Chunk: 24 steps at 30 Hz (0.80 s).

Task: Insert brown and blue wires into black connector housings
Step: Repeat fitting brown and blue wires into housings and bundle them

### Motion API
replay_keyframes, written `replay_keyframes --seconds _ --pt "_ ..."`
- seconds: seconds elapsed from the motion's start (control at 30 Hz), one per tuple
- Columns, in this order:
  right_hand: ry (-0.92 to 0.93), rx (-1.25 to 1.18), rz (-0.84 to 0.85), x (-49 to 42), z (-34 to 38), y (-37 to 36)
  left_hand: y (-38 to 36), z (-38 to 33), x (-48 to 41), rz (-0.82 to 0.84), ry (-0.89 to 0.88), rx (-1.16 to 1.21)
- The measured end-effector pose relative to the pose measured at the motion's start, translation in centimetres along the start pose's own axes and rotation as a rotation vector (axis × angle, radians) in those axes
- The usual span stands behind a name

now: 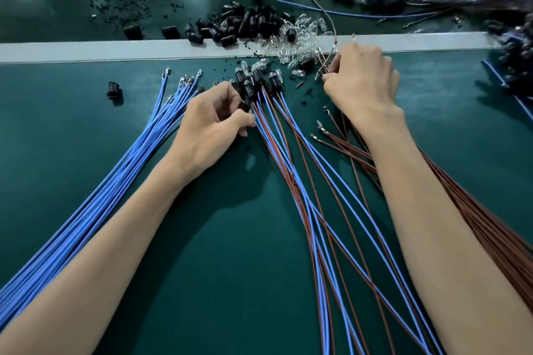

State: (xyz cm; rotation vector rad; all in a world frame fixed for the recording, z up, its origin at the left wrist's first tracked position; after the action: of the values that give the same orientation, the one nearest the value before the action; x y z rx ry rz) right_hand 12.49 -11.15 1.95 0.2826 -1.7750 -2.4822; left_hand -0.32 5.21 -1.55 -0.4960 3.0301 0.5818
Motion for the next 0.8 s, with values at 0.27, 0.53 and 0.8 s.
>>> replay_keyframes --seconds 0.27,0.53,0.8 --pt "0.034 0.064 0.044 0.4 0.5 -0.2 -0.2 -0.6 0.4 0.005 -0.08 -0.085" --pt "0.055 -0.255 0.1 0.5 2.2 2.0 0.1 -1.2 0.6 0.143 -0.103 0.146" --pt "0.107 -1.442 0.543 4.0 7.1 1.7 1.3 -0.7 0.7 0.374 -0.12 0.375"
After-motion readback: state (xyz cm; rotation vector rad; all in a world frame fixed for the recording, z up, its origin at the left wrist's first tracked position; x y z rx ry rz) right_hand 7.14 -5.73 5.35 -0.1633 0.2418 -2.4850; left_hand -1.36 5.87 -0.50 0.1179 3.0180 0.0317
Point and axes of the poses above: each hand's wrist, its own x-axis away from the middle knuckle, its own y-axis out of the back of the hand, z = x × y, the point moved 1 cm from there along -x, towards the middle knuckle, and after that the axes turned 5 degrees about -x, right-handed, at the moved point
